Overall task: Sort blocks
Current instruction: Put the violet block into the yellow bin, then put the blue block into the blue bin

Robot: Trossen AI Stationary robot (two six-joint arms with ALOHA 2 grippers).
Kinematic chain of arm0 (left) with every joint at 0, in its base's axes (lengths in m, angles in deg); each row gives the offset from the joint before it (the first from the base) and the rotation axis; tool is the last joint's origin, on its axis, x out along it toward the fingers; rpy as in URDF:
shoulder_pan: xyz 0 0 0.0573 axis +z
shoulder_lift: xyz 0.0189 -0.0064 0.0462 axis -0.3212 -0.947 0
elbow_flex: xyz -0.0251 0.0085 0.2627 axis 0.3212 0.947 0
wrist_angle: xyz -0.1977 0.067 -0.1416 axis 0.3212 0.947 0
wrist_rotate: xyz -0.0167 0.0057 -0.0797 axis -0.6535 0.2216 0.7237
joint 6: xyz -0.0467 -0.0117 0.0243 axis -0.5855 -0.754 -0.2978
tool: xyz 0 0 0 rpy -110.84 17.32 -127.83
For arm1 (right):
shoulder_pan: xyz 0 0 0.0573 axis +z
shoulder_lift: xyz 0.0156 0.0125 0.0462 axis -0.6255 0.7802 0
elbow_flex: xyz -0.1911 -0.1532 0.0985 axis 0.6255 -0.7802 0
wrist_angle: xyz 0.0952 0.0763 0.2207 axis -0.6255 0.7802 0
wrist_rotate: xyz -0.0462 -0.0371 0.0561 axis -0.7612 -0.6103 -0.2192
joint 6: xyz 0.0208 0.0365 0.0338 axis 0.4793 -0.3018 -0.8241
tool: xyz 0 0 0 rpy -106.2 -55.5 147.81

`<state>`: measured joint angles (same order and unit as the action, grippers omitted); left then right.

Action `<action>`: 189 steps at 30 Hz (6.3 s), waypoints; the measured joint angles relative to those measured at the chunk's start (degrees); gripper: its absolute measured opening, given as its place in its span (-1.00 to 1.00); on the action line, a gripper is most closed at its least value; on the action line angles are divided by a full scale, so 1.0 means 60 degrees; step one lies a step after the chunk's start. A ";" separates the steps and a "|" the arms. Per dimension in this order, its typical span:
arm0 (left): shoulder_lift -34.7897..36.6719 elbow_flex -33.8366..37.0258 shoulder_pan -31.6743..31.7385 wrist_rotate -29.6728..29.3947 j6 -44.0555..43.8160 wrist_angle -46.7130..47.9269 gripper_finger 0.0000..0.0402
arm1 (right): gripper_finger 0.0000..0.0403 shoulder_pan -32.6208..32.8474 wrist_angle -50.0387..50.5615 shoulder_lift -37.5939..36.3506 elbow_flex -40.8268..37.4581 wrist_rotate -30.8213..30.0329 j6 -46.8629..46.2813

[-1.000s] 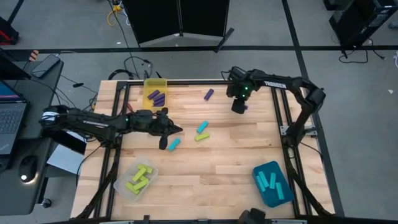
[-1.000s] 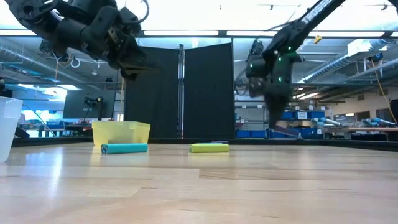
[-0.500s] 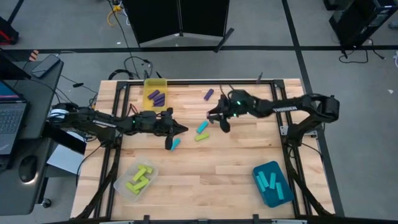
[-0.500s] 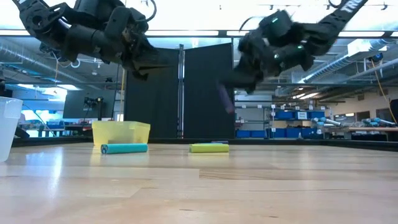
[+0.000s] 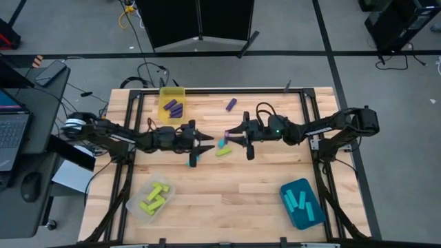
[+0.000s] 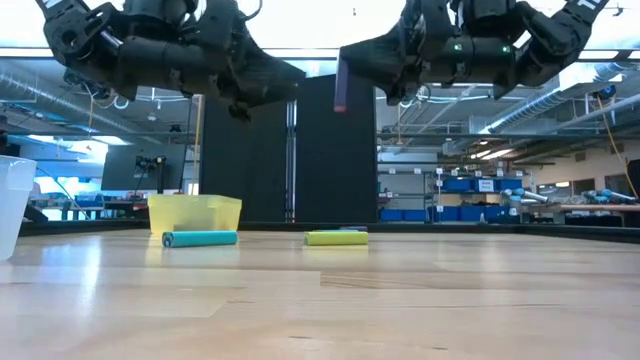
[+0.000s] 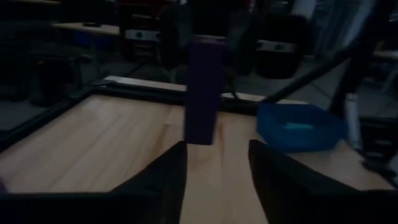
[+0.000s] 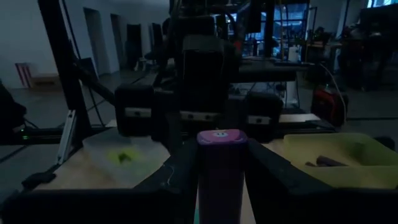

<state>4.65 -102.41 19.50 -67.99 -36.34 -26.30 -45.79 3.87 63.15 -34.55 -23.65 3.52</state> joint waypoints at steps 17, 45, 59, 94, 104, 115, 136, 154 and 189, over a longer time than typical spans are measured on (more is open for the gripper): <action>-0.1568 -0.1882 -0.0043 -0.0502 0.0663 0.0103 0.23 | -0.45 0.0061 -0.0323 0.0004 0.0011 -0.0025 0.0003; 0.1921 -0.2757 0.0744 -0.2096 0.1511 0.7435 -0.44 | 0.22 -0.0147 0.0479 0.0018 0.0025 -0.0809 0.0000; 0.2056 -0.4203 0.5725 -0.1126 0.1081 1.4941 -0.44 | 0.02 -0.0139 0.1173 0.0011 0.0018 -0.0809 -0.0060; -0.1759 -0.5480 0.7924 -0.0371 0.2475 1.4802 0.05 | -0.03 -0.0139 0.1542 0.0004 0.0011 -0.0794 0.0033; 0.1222 -0.4786 0.5099 0.0110 0.0820 1.5582 -0.24 | -0.03 -0.0139 0.1893 0.0004 0.0011 -0.0772 -0.0051; 0.1458 -0.3184 0.0038 0.0362 -0.4000 1.4856 -0.27 | -0.03 -0.0131 0.2119 0.0004 0.0011 -0.0776 -0.0321; -0.1646 -0.3127 -0.1070 -0.0979 -0.5455 1.2977 -0.03 | -0.04 0.0062 0.2226 0.0004 0.0011 -0.0805 -0.0324; -0.1615 -0.3379 -0.1091 -0.0267 -0.5049 1.2485 0.04 | -0.04 0.0062 0.2347 0.0004 0.0011 -0.0805 -0.0324; -0.1723 -0.3062 -0.1789 -0.2318 -0.2391 1.1665 -0.52 | -0.06 0.0447 0.2956 0.0004 0.0011 -0.0746 0.0186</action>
<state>-5.69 -120.78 8.77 -81.90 -50.68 43.70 -43.11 21.61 63.17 -34.49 -28.13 4.63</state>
